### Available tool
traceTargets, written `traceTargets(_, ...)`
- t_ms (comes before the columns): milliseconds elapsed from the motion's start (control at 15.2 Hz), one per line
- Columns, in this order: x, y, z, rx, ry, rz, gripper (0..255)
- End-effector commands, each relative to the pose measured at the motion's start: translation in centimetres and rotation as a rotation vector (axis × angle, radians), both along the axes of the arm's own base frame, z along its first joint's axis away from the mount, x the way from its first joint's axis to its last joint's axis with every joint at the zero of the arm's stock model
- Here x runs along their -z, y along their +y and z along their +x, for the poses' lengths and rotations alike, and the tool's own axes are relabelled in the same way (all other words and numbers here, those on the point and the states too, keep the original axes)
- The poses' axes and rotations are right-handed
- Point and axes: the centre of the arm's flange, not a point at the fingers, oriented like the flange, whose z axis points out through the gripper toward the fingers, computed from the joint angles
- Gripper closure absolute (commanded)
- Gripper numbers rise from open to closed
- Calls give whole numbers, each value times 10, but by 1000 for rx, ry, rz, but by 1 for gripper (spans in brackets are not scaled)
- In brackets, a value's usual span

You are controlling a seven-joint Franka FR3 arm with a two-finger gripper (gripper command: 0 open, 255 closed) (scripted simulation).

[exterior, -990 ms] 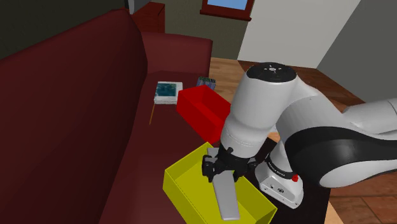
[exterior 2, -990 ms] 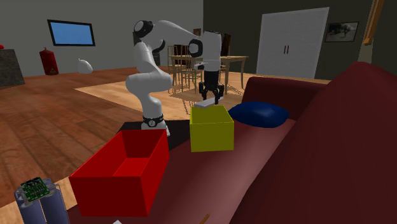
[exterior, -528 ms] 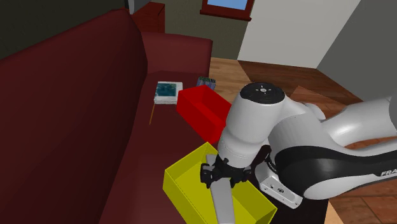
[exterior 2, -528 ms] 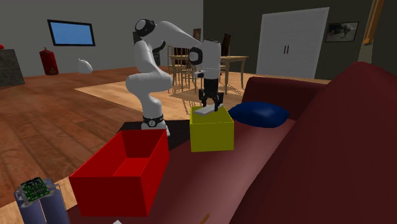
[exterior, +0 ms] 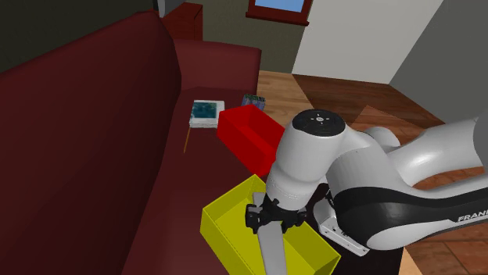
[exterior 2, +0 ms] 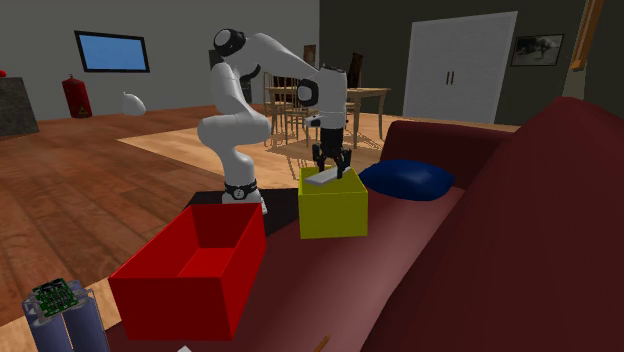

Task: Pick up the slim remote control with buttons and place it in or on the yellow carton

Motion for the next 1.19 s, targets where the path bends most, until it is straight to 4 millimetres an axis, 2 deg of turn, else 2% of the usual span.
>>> traceTargets(0, 0, 0, 0, 0, 0, 0, 255)
traceTargets(66, 0, 0, 0, 0, 0, 0, 0)
traceTargets(396, 0, 0, 0, 0, 0, 0, 0)
traceTargets(660, -50, 0, 0, 0, 0, 0, 0)
traceTargets(1122, -50, 0, 0, 0, 0, 0, 0)
